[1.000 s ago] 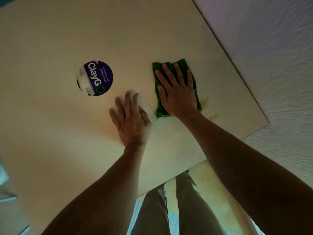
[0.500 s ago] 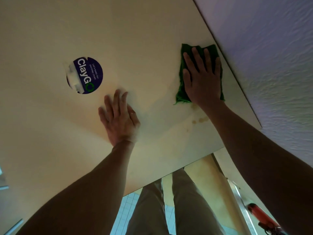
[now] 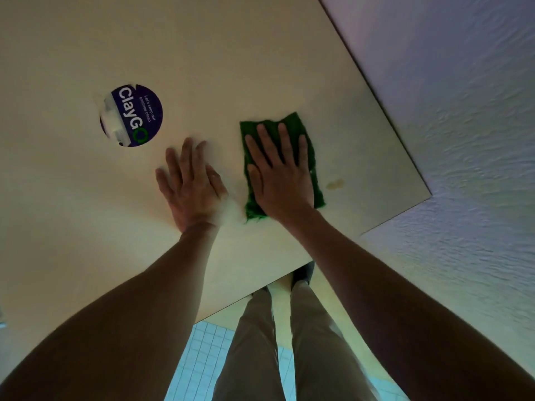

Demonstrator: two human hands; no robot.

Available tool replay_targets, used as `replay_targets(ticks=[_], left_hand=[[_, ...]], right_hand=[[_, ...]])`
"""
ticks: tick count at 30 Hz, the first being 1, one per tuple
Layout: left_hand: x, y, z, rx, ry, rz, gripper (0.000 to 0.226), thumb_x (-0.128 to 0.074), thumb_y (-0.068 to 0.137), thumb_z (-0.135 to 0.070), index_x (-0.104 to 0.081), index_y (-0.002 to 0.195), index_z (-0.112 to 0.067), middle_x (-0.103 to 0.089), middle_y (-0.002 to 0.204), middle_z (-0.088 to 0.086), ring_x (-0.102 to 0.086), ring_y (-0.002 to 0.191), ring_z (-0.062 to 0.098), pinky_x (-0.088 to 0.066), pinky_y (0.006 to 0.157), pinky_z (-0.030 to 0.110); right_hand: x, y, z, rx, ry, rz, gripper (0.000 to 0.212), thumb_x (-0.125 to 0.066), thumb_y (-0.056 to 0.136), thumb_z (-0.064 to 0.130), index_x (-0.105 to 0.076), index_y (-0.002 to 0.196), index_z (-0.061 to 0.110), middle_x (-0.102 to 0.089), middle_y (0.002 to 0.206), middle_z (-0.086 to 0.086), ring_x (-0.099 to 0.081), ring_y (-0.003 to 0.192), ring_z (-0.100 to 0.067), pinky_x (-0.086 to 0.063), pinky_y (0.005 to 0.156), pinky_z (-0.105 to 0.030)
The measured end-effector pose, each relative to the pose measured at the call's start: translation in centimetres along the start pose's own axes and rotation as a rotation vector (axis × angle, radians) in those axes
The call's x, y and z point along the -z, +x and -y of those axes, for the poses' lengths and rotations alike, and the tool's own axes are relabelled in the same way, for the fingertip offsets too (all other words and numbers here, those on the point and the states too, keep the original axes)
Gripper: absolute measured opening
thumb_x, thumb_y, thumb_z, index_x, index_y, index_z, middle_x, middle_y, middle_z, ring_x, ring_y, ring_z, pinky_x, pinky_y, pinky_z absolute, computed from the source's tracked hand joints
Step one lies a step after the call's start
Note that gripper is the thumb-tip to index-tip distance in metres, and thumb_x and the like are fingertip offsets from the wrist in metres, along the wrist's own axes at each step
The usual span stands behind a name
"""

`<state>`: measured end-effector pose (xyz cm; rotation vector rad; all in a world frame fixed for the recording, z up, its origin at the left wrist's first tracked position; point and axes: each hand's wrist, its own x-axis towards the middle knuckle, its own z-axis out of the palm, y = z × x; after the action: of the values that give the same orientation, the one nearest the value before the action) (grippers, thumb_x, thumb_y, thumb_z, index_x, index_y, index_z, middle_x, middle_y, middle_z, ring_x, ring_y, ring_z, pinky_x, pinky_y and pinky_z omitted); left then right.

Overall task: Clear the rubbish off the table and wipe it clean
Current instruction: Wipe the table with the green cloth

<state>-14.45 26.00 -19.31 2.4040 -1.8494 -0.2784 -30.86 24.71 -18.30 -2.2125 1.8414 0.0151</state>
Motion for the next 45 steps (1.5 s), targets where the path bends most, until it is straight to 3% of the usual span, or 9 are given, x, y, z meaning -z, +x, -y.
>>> replay_targets(ticks=[6, 14, 19, 29, 36, 45], left_hand=[[0.1, -0.2, -0.1, 0.003, -0.013, 0.001, 0.054, -0.027, 0.102, -0.032, -0.025, 0.156, -0.033, -0.017, 0.166, -0.008, -0.006, 0.155, 0.026, -0.005, 0.124, 0.052], [-0.5, -0.7, -0.2, -0.009, -0.034, -0.059, 0.054, -0.031, 0.101, -0.029, -0.026, 0.156, -0.032, -0.021, 0.166, -0.007, -0.011, 0.154, 0.027, -0.006, 0.124, 0.051], [-0.4, -0.6, -0.2, -0.009, -0.021, -0.073, 0.055, -0.031, 0.1, -0.03, -0.029, 0.154, -0.031, -0.024, 0.165, -0.006, -0.014, 0.154, 0.029, -0.008, 0.124, 0.052], [-0.1, -0.6, -0.1, 0.005, -0.033, -0.048, 0.052, -0.031, 0.102, -0.029, -0.029, 0.153, -0.033, -0.023, 0.165, -0.009, -0.013, 0.154, 0.026, -0.009, 0.124, 0.051], [0.0, -0.4, -0.3, 0.014, -0.029, -0.029, 0.055, -0.035, 0.101, -0.028, -0.027, 0.154, -0.033, -0.021, 0.165, -0.008, -0.011, 0.154, 0.026, -0.009, 0.124, 0.051], [-0.1, -0.3, -0.3, 0.036, -0.02, -0.026, 0.058, -0.039, 0.099, -0.026, -0.026, 0.155, -0.034, -0.02, 0.166, -0.01, -0.01, 0.155, 0.024, -0.009, 0.124, 0.05]], right_hand=[[-0.5, -7.8, -3.5, -0.028, 0.0, 0.026, 0.055, -0.017, 0.103, 0.046, -0.016, 0.157, 0.031, -0.015, 0.165, 0.003, -0.005, 0.152, -0.029, -0.007, 0.12, -0.056], [1.1, -2.6, -11.2, -0.157, -0.062, -0.069, 0.055, -0.017, 0.103, 0.044, -0.017, 0.156, 0.029, -0.017, 0.164, 0.0, -0.013, 0.151, -0.03, -0.008, 0.12, -0.056], [1.5, 0.4, -12.0, -0.166, -0.075, -0.086, 0.056, -0.014, 0.104, 0.044, -0.014, 0.157, 0.026, -0.014, 0.165, -0.002, -0.009, 0.152, -0.032, -0.008, 0.12, -0.058], [0.9, -6.3, -14.3, -0.103, -0.148, -0.053, 0.056, -0.017, 0.104, 0.043, -0.013, 0.158, 0.026, -0.011, 0.165, 0.0, -0.007, 0.152, -0.03, -0.009, 0.12, -0.055], [1.7, -0.6, -13.3, -0.132, -0.111, -0.096, 0.056, -0.018, 0.105, 0.042, -0.013, 0.157, 0.025, -0.013, 0.165, -0.003, -0.008, 0.152, -0.032, -0.008, 0.12, -0.057], [2.9, 9.2, -13.4, -0.016, -0.085, -0.139, 0.055, -0.018, 0.105, 0.042, -0.019, 0.157, 0.023, -0.019, 0.164, -0.005, -0.014, 0.15, -0.034, -0.009, 0.121, -0.055]])
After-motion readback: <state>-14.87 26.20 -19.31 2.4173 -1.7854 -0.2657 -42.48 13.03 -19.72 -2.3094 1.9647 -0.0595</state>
